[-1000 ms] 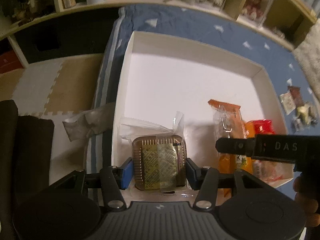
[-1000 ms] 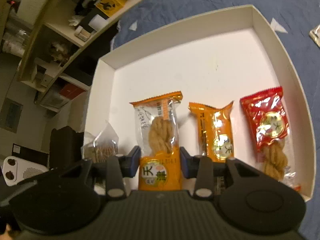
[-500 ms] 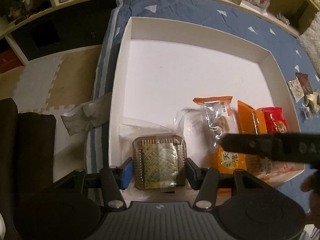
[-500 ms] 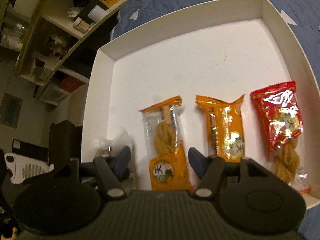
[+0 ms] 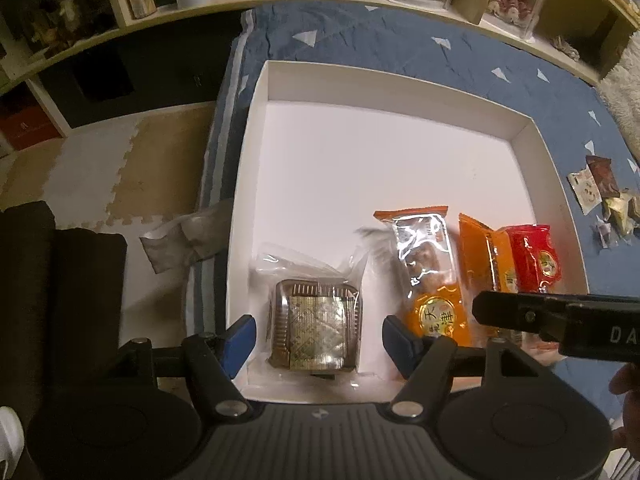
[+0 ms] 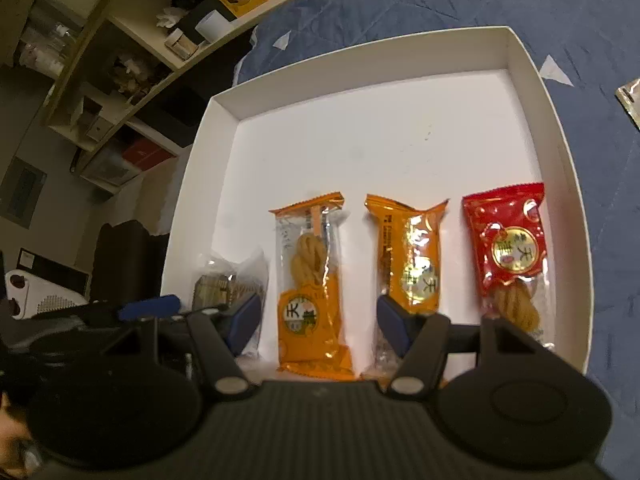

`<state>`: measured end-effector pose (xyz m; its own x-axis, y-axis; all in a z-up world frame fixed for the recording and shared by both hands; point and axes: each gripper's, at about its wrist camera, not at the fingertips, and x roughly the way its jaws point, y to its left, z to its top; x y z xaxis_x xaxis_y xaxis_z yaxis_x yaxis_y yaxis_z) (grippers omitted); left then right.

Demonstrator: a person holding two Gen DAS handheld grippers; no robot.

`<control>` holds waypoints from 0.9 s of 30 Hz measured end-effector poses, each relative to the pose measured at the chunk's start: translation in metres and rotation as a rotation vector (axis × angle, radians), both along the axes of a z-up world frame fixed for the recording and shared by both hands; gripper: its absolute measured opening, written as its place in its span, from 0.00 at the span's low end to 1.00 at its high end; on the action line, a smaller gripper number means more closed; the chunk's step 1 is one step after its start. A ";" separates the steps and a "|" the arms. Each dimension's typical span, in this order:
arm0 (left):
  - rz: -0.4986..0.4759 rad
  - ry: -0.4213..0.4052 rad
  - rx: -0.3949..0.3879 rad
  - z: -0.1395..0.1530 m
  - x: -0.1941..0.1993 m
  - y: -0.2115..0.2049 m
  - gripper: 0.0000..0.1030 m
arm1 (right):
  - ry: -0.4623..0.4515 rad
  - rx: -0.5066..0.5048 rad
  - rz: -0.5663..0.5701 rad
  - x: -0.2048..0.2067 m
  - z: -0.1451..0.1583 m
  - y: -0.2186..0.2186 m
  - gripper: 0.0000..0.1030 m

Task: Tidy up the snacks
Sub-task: 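Carry both packets into the white tray and release them beside the pastries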

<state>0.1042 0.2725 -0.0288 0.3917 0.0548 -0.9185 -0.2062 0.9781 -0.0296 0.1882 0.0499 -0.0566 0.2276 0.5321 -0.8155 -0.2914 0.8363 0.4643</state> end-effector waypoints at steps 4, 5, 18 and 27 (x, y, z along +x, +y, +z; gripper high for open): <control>-0.002 -0.005 0.005 0.006 -0.007 -0.003 0.69 | -0.006 -0.007 -0.005 -0.002 0.002 -0.004 0.68; -0.003 -0.007 0.004 0.008 -0.009 -0.004 0.69 | -0.011 -0.011 -0.005 -0.003 0.003 -0.005 0.68; 0.044 -0.033 0.006 0.019 -0.029 -0.012 0.94 | -0.050 -0.013 -0.010 -0.017 0.008 -0.031 0.89; 0.077 -0.015 0.016 0.022 -0.040 -0.021 1.00 | -0.139 -0.061 0.003 -0.027 0.016 -0.053 0.99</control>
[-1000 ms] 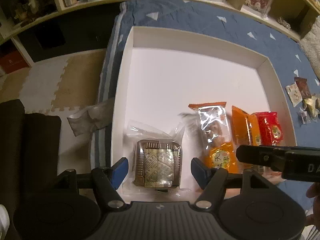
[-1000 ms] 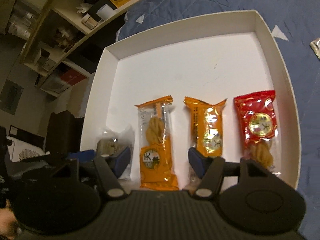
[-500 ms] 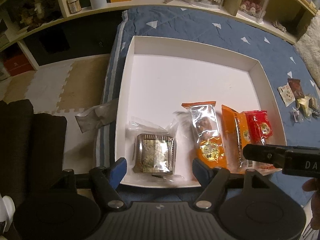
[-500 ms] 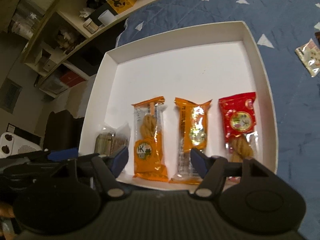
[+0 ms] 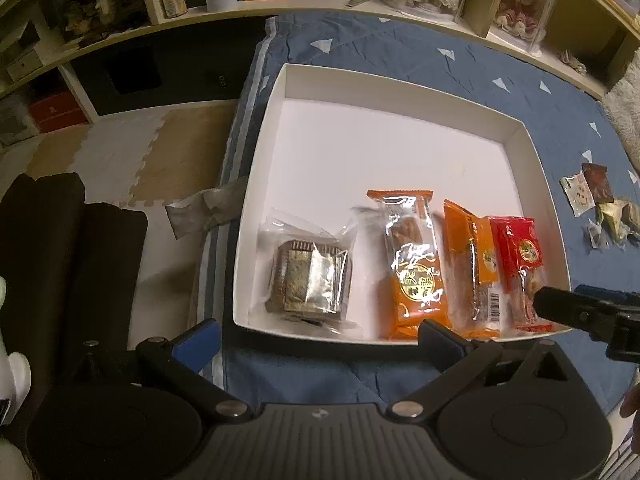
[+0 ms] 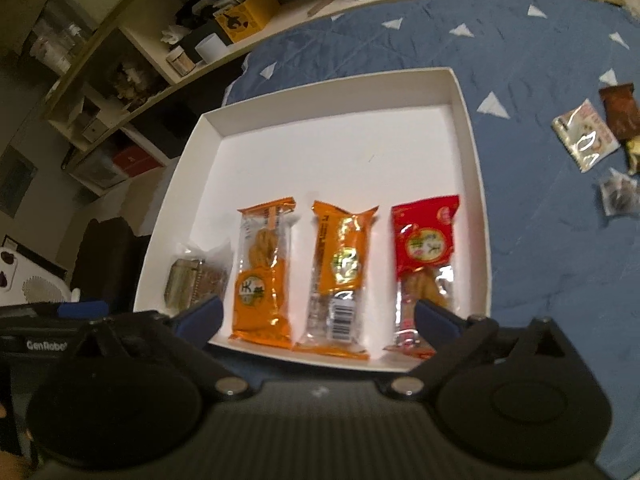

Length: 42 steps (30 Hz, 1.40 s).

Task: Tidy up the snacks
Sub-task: 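Carry both packets into the white tray and release them beside the pastries, then move both tools back over the remaining snacks on the quilt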

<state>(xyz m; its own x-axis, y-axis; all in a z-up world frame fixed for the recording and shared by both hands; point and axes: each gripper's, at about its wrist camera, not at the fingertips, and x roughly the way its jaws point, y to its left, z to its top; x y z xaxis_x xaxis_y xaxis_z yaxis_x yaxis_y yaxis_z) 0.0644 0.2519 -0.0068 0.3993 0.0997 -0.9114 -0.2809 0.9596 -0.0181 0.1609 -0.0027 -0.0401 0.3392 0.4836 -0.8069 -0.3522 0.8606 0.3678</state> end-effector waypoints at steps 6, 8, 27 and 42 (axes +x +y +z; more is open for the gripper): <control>0.008 -0.028 -0.011 0.009 -0.004 -0.013 1.00 | -0.051 -0.044 0.017 -0.002 0.005 -0.014 0.99; 0.010 -0.036 -0.005 0.010 -0.003 -0.020 1.00 | -0.059 -0.047 0.014 -0.002 0.006 -0.020 1.00; -0.074 -0.096 -0.045 0.013 0.050 -0.117 1.00 | -0.121 -0.111 -0.074 0.019 0.021 -0.114 0.99; -0.154 -0.109 -0.089 -0.002 0.107 -0.197 1.00 | -0.165 -0.174 -0.162 0.048 0.026 -0.199 0.99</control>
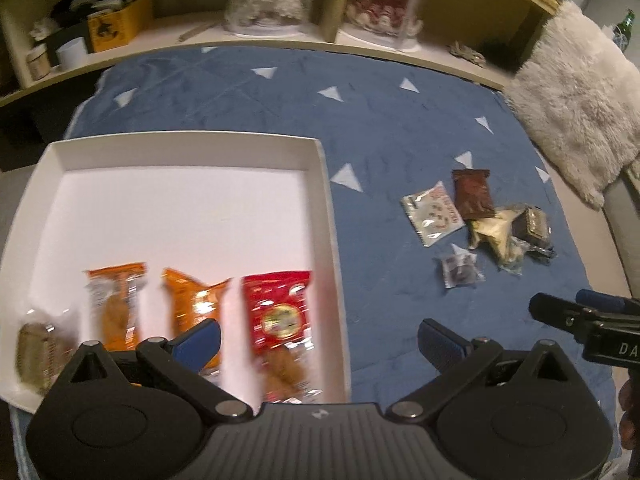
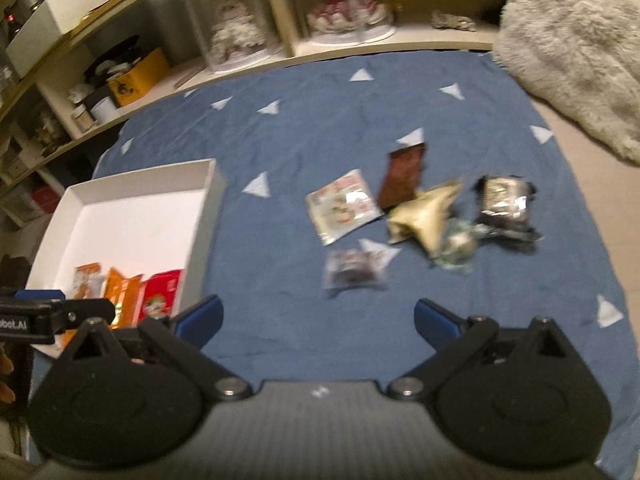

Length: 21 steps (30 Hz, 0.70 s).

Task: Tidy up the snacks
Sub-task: 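Move both tools back over the remaining snacks on the quilt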

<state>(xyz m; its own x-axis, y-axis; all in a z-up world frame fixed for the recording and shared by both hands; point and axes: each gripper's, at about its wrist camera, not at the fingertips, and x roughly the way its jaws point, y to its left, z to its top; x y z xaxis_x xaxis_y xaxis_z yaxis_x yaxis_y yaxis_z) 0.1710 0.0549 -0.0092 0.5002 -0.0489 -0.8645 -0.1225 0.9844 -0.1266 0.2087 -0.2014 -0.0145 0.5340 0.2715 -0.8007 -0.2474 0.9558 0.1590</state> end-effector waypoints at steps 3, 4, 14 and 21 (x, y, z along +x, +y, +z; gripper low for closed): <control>-0.009 0.004 -0.002 -0.006 0.012 -0.014 1.00 | -0.010 -0.008 -0.021 0.007 0.001 -0.024 0.99; -0.010 0.003 -0.007 -0.008 0.016 -0.019 1.00 | -0.014 -0.009 -0.033 0.010 0.001 -0.032 0.99; -0.040 -0.026 -0.063 -0.028 0.051 -0.066 1.00 | -0.084 -0.012 -0.188 0.029 -0.013 -0.091 0.99; -0.048 -0.036 -0.072 -0.049 0.074 -0.101 1.00 | -0.094 0.017 -0.280 0.042 -0.036 -0.120 1.00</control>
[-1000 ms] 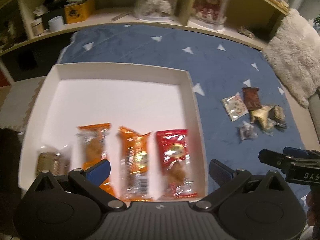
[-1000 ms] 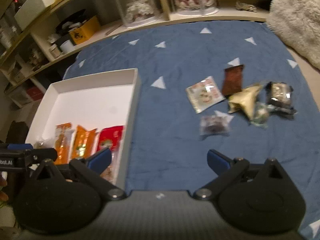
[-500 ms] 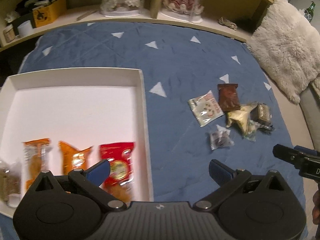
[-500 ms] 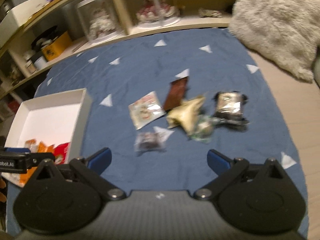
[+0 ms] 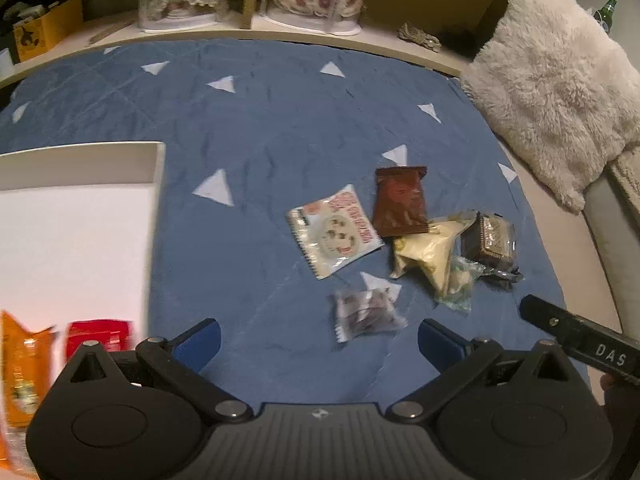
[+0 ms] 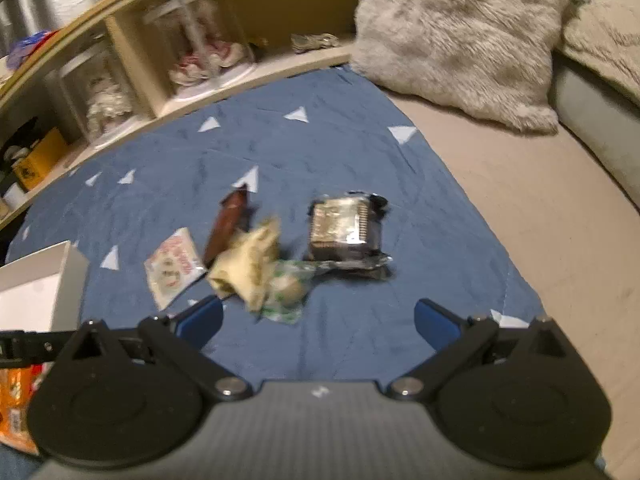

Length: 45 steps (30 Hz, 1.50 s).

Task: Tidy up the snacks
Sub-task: 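Move both tools back over the remaining snacks on the quilt, then grasp the small clear packet with the left tool while the right tool grasps the green-wrapped bun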

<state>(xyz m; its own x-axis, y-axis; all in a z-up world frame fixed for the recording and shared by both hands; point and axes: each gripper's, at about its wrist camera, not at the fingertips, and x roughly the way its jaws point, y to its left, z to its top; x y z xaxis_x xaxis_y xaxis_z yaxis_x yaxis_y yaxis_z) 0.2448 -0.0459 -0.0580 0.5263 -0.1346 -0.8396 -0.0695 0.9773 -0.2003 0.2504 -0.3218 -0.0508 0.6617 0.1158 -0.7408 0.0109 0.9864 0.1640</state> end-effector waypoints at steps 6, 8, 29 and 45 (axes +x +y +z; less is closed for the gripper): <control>-0.025 -0.024 -0.004 -0.020 0.013 -0.026 1.00 | -0.042 0.016 0.036 0.020 -0.013 -0.008 1.00; -0.038 -0.026 0.004 -0.026 0.018 -0.032 1.00 | -0.051 0.026 0.022 0.024 -0.013 -0.011 1.00; 0.022 -0.102 0.079 -0.076 0.029 -0.046 1.00 | 0.142 0.416 -0.062 0.061 -0.047 -0.027 0.66; 0.036 -0.085 0.004 -0.063 0.022 -0.048 0.51 | 0.158 0.275 -0.012 0.072 -0.059 -0.005 0.30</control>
<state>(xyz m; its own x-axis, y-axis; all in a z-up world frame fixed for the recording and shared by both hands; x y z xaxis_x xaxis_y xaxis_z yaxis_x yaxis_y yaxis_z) 0.2668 -0.0941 -0.1209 0.6000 -0.1114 -0.7922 -0.0872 0.9752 -0.2032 0.3225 -0.3263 -0.1102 0.5434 0.3189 -0.7766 0.0687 0.9051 0.4197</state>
